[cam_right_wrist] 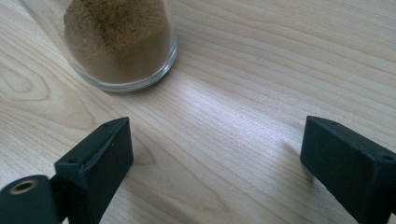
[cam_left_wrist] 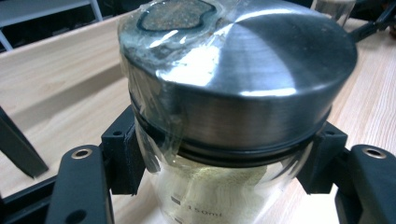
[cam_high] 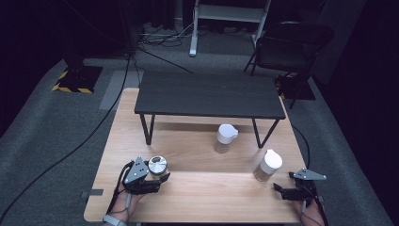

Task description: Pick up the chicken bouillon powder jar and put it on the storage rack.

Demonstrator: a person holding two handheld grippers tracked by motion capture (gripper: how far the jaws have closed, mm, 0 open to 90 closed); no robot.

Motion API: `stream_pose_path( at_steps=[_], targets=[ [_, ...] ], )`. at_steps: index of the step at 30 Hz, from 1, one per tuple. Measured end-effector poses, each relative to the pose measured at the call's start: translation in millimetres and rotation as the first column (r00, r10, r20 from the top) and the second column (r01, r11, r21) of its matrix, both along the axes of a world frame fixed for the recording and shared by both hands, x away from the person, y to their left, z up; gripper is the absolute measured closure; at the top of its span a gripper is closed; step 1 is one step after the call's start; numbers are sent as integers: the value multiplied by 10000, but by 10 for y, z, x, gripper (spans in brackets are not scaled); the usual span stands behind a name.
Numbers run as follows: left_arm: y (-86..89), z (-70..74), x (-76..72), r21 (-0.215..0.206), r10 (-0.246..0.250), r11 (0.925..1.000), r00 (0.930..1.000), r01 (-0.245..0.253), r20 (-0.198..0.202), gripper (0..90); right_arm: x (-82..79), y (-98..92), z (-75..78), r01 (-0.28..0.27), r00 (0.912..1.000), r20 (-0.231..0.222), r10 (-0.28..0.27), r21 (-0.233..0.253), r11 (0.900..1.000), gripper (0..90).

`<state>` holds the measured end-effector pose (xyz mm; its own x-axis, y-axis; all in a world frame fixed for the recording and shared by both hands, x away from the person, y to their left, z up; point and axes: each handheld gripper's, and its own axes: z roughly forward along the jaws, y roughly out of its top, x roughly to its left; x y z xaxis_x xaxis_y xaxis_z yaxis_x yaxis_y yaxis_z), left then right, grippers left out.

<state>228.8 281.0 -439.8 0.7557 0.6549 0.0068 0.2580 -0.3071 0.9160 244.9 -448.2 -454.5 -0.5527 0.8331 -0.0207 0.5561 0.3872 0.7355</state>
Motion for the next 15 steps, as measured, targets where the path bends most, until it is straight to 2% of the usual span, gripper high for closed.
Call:
stream_pose_path(
  at_steps=[15],
  targets=[
    [-72,357,193,156,131,9998,9998,-130,-117,314,5,4,0,19,10000,1,-19,-4,10000,94]
  ],
)
